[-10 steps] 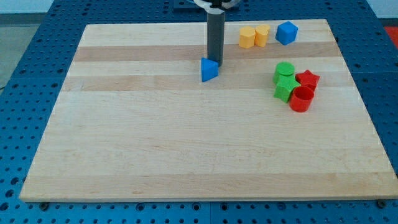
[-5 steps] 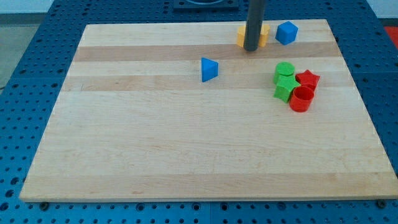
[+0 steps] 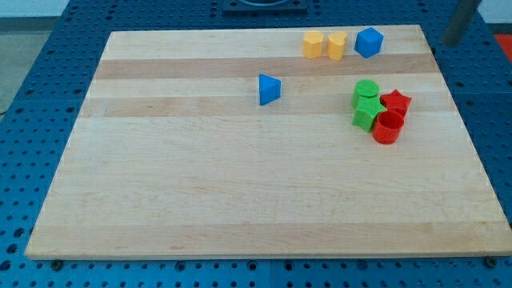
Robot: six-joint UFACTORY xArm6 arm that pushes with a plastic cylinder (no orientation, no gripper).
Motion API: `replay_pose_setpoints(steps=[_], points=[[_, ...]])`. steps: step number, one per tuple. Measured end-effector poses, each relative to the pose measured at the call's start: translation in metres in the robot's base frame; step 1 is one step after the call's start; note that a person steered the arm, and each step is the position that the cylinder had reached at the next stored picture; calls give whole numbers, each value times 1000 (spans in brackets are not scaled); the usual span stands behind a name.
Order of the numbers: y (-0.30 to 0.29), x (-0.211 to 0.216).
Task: Move the hexagoncube and the heart to form a triangle
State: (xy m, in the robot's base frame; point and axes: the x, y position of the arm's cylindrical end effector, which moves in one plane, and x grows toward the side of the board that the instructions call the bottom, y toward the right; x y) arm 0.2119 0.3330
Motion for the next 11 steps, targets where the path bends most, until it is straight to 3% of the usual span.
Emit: replay_pose_setpoints(steps=[1, 2, 3, 4, 5, 6, 8, 11], points=[[-71, 2], [-116, 52], [-114, 117], [-82, 80], [-91, 5], [-109, -20], [-201, -4], [-173, 30]])
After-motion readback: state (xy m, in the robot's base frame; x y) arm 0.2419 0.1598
